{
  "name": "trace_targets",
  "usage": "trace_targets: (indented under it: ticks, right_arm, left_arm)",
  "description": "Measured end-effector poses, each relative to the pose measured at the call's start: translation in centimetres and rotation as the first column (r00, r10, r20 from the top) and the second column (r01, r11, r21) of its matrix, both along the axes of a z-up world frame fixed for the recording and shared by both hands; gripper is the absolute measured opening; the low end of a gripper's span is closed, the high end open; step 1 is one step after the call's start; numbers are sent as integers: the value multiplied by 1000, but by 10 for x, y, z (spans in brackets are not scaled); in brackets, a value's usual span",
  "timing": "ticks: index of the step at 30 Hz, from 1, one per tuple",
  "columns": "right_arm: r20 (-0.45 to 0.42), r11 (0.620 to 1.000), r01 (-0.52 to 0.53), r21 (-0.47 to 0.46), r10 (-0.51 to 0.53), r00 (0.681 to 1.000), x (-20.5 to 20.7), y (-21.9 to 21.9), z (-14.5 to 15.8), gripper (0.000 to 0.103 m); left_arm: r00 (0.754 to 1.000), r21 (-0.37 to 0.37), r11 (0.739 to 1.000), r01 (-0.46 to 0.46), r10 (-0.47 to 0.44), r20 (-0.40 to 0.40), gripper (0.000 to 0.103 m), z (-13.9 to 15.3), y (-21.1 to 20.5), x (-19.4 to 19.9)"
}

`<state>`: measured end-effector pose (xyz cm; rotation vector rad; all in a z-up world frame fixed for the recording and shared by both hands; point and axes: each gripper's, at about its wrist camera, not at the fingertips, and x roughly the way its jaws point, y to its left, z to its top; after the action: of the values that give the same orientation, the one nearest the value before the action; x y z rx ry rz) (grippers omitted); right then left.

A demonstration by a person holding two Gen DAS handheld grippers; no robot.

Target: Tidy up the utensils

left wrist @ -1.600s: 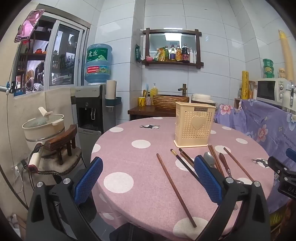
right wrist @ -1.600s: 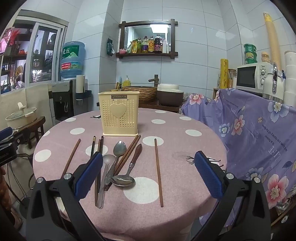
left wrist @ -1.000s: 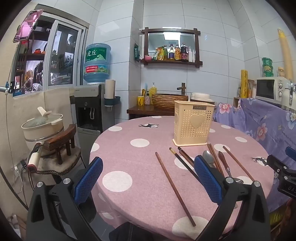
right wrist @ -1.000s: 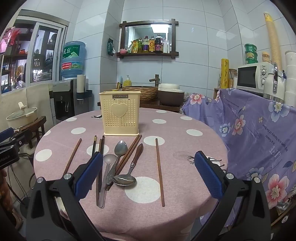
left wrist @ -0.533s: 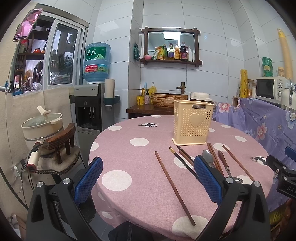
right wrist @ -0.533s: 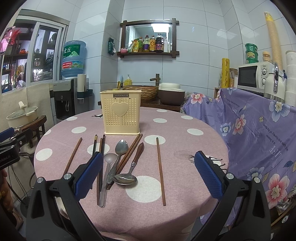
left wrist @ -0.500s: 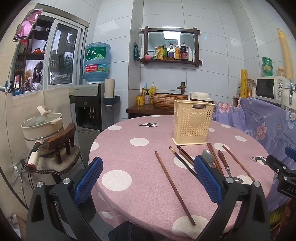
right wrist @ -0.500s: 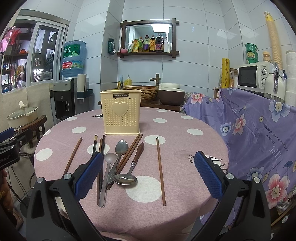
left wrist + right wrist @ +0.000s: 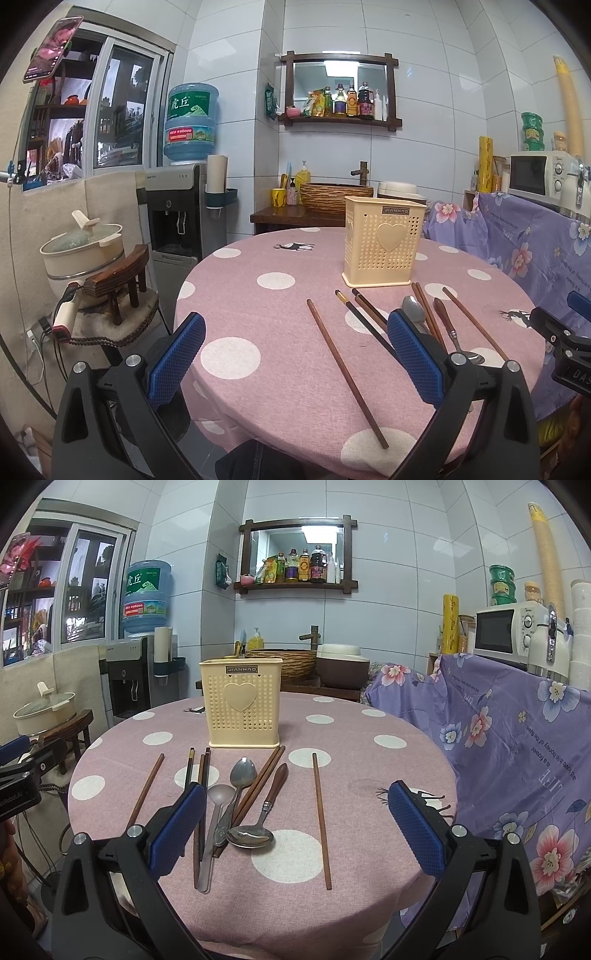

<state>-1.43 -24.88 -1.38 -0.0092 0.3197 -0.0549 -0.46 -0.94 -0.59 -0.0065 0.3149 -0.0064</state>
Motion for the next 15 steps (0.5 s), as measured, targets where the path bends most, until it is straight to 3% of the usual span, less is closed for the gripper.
trace_targets:
  ticks: [15]
  right_arm:
    - [-4, 1000, -2, 3, 2, 1000, 0, -6, 0, 98]
  left_arm:
    - [1000, 0, 1000, 3, -3, -8, 98, -1, 0, 3]
